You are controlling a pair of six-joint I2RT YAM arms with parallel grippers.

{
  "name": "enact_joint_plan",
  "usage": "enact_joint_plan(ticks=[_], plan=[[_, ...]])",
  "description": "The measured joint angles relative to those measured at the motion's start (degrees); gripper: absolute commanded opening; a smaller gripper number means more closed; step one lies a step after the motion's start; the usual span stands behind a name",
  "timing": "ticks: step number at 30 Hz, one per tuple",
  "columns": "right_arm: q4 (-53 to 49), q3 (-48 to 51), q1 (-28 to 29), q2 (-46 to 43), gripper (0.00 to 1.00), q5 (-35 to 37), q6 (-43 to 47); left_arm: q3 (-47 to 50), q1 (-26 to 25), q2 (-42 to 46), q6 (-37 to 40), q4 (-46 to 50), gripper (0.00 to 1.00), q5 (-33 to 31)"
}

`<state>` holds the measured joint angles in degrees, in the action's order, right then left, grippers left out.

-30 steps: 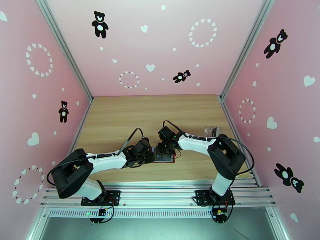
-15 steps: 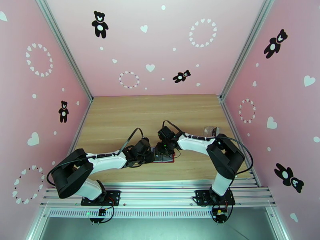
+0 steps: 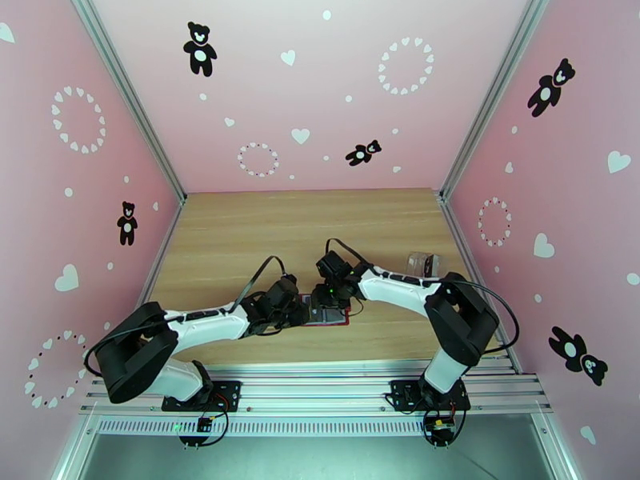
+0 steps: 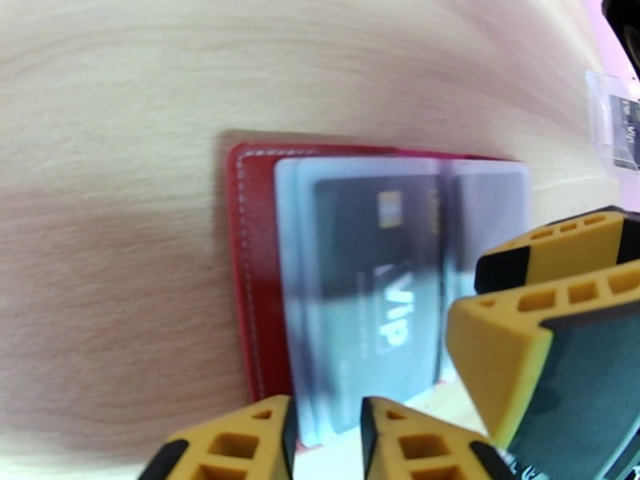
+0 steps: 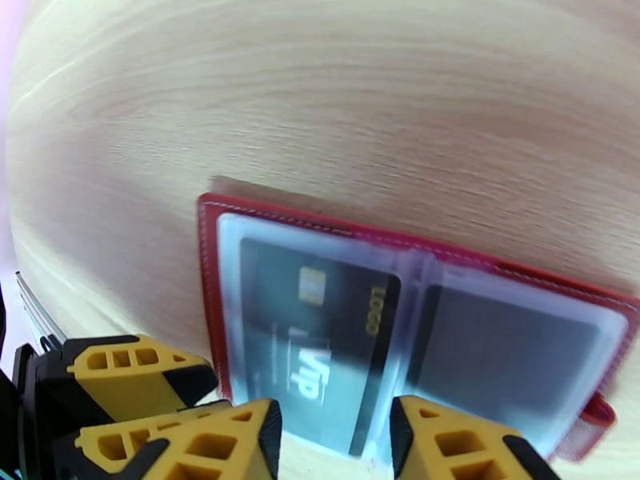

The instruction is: Put the credit cards into the card holder

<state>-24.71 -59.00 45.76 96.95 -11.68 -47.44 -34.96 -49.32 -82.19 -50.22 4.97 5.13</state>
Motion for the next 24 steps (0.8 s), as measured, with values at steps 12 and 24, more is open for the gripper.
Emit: enact_joint_plan(ticks=[12,24], plan=[[-0.8,-2.1,0.0,1.8,0.14,0.3,1.5,0.3,0.0,1.8,0.0,1.7,0.31,-0.9],[-0.9,-2.2,0.0,4.4,0.14,0.2,1.9,0.4,0.0,1.8,0.0,1.9,0.31,-1.3]])
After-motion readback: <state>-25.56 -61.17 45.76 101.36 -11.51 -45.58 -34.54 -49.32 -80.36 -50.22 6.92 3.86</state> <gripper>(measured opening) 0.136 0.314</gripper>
